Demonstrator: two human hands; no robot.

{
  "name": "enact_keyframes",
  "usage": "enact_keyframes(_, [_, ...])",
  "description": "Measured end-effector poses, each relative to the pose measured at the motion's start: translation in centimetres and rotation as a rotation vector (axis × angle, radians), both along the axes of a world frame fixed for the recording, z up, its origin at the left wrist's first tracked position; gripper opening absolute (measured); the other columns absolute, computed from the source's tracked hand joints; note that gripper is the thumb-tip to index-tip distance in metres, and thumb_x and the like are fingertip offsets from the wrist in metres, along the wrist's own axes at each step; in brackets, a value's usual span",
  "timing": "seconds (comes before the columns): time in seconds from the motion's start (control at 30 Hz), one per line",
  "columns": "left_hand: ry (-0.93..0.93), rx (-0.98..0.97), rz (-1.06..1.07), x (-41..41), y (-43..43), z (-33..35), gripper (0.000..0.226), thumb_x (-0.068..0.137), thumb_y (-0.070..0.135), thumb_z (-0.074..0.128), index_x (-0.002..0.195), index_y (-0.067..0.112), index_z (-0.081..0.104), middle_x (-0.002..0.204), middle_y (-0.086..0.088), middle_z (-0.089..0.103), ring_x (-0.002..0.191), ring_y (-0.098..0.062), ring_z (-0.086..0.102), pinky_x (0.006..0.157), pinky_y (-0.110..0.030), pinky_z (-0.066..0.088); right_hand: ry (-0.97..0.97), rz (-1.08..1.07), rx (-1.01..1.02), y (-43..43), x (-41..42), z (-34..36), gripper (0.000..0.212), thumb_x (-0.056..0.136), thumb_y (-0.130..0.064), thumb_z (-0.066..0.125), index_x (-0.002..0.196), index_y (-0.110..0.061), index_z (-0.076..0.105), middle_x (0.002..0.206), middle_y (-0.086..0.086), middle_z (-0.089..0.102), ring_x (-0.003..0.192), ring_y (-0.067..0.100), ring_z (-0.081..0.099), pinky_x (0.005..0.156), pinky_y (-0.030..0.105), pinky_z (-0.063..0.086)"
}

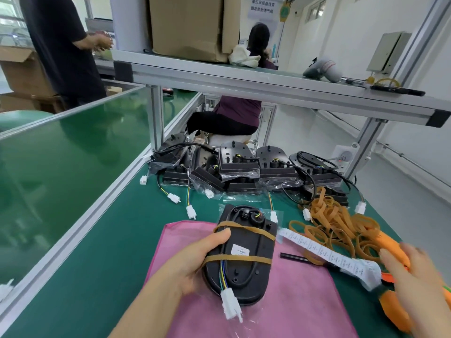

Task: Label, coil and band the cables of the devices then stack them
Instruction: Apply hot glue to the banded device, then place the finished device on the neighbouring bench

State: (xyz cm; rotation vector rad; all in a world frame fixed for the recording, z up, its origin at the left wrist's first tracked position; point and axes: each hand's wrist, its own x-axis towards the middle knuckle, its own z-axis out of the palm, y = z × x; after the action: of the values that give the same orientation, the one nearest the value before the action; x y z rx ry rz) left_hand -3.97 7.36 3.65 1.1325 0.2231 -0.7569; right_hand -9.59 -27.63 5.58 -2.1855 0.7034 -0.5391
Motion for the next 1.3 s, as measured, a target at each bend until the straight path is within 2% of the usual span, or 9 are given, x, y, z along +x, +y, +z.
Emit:
enact_keyframes(0.1, [-0.054, 0.037, -0.046, 0.5, 0.8, 0.0, 0.035, 0.059, 0.039, 0.077, 0.080, 0.011, 0.081, 0.096, -0.014, 0.076, 0.079, -0.025, 0.074, 0.068, -0.032, 0.059, -0.088, 0.266, 0.146, 4.8, 2.2, 3.0, 0.046, 0.088, -0.043, 0.060, 0.131, -0.029, 0.052, 0.130, -0.012, 0.053, 0.123, 0.014, 0.048, 0.101, 0.037, 0.038])
enact_keyframes(0.2, [-0.107, 0.073, -0.091, 0.9, 1.4, 0.7, 0.029, 0.059, 0.035, 0.076, 0.075, 0.012, 0.081, 0.091, -0.011, 0.076, 0.076, -0.021, 0.074, 0.072, -0.031, 0.058, 0.149, 0.698, 0.241, 9.1, 6.1, 5.4, 0.049, 0.078, -0.055, 0.062, 0.124, -0.042, 0.053, 0.124, -0.023, 0.056, 0.108, -0.004, 0.052, 0.087, 0.022, 0.041])
enact_keyframes(0.4, [-0.222, 0.104, -0.230, 1.2, 2.8, 2.5, 0.020, 0.073, 0.024, 0.072, 0.090, 0.018, 0.081, 0.096, -0.010, 0.076, 0.081, -0.020, 0.072, 0.079, -0.031, 0.059, 0.817, 1.245, 0.433, 13.7, 13.3, 6.4, 0.086, 0.067, -0.053, 0.078, 0.140, -0.034, 0.039, 0.147, -0.005, 0.043, 0.123, 0.016, 0.052, 0.096, 0.043, 0.049])
enact_keyframes(0.5, [-0.226, 0.086, -0.133, 1.4, 3.6, 2.4, 0.039, 0.073, 0.028, 0.080, 0.108, 0.012, 0.075, 0.112, -0.018, 0.071, 0.097, -0.029, 0.068, 0.097, -0.045, 0.052, 0.882, 1.388, 0.564, 14.6, 14.2, 5.1, 0.084, 0.065, -0.031, 0.084, 0.137, -0.020, 0.043, 0.137, 0.004, 0.055, 0.121, 0.023, 0.057, 0.098, 0.041, 0.049])
enact_keyframes(0.63, [-0.150, -0.011, 0.000, 2.6, 5.3, 2.5, 0.071, 0.085, 0.068, 0.043, 0.119, 0.013, 0.070, 0.117, -0.014, 0.070, 0.109, -0.028, 0.066, 0.095, -0.040, 0.052, 0.650, 1.309, 0.733, 15.0, 14.7, 3.5, 0.085, 0.059, -0.030, 0.086, 0.132, -0.005, 0.049, 0.130, 0.020, 0.057, 0.115, 0.034, 0.057, 0.100, 0.045, 0.047])
enact_keyframes(0.77, [0.002, -0.249, 0.484, 2.5, 5.1, 1.2, 0.043, 0.100, 0.031, 0.039, 0.118, -0.001, 0.061, 0.075, -0.013, 0.073, 0.070, -0.022, 0.072, 0.058, -0.033, 0.059, 0.423, 1.023, 0.989, 16.2, 15.7, 2.4, 0.072, 0.061, -0.035, 0.081, 0.123, -0.007, 0.059, 0.116, 0.013, 0.069, 0.099, 0.026, 0.068, 0.087, 0.042, 0.052])
enact_keyframes(0.93, [0.001, -0.455, 0.869, 0.5, 0.9, -0.7, 0.062, 0.090, 0.067, 0.035, 0.117, 0.018, 0.062, 0.110, -0.002, 0.073, 0.098, -0.022, 0.070, 0.074, -0.040, 0.055, 0.269, 0.862, 1.184, 24.8, 16.4, 3.3, 0.038, 0.075, -0.032, 0.067, 0.108, -0.012, 0.066, 0.098, 0.011, 0.074, 0.085, 0.026, 0.071, 0.074, 0.042, 0.057])
enact_keyframes(1.13, [-0.243, -0.297, 1.288, 1.8, 4.3, 0.9, 0.043, 0.098, 0.024, 0.054, 0.139, 0.016, 0.043, 0.127, -0.011, 0.064, 0.099, -0.020, 0.070, 0.084, -0.035, 0.052, 0.248, 0.843, 1.081, 37.3, 15.9, 3.2, 0.027, 0.081, -0.021, 0.074, 0.103, -0.007, 0.066, 0.089, 0.012, 0.075, 0.066, 0.023, 0.072, 0.051, 0.027, 0.054])
enact_keyframes(1.3, [-0.199, -0.185, 1.554, 2.1, 11.2, 0.9, 0.036, 0.102, 0.009, 0.044, 0.138, 0.003, 0.040, 0.136, -0.019, 0.053, 0.079, -0.005, 0.062, 0.065, -0.024, 0.048, 0.374, 0.910, 1.059, 47.1, 15.5, 1.4, 0.060, 0.067, -0.029, 0.083, 0.116, -0.010, 0.054, 0.105, 0.014, 0.069, 0.089, 0.029, 0.070, 0.078, 0.044, 0.059])
